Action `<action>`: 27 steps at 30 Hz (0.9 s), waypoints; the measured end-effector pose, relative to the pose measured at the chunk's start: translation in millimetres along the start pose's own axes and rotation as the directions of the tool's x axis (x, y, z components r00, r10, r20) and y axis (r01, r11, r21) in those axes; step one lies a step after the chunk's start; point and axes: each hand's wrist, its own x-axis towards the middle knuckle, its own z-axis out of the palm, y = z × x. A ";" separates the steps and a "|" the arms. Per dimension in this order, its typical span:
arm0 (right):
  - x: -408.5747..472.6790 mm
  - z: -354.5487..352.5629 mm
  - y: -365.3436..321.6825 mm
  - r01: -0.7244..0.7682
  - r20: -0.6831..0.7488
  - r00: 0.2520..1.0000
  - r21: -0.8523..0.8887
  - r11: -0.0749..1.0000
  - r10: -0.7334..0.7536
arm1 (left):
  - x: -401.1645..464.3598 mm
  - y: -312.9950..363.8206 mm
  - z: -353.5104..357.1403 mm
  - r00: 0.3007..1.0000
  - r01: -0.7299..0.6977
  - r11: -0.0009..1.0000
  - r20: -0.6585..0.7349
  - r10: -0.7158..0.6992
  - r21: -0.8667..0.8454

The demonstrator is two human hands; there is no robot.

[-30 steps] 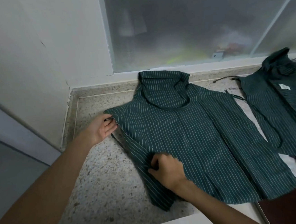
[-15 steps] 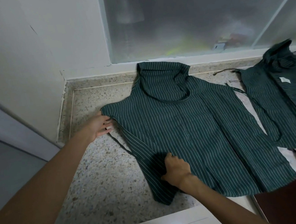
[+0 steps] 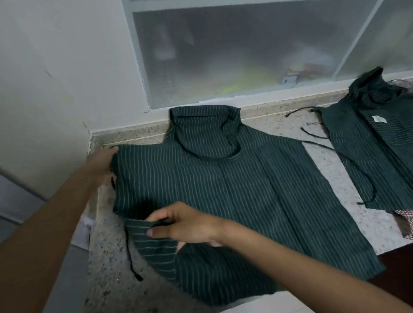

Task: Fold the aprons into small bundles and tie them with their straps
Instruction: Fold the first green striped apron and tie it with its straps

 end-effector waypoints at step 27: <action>-197.2 -226.2 274.5 -0.447 -0.424 0.813 -0.017 0.895 0.398 | -72.6 -74.6 318.9 0.849 -0.524 0.443 0.405 0.339 0.728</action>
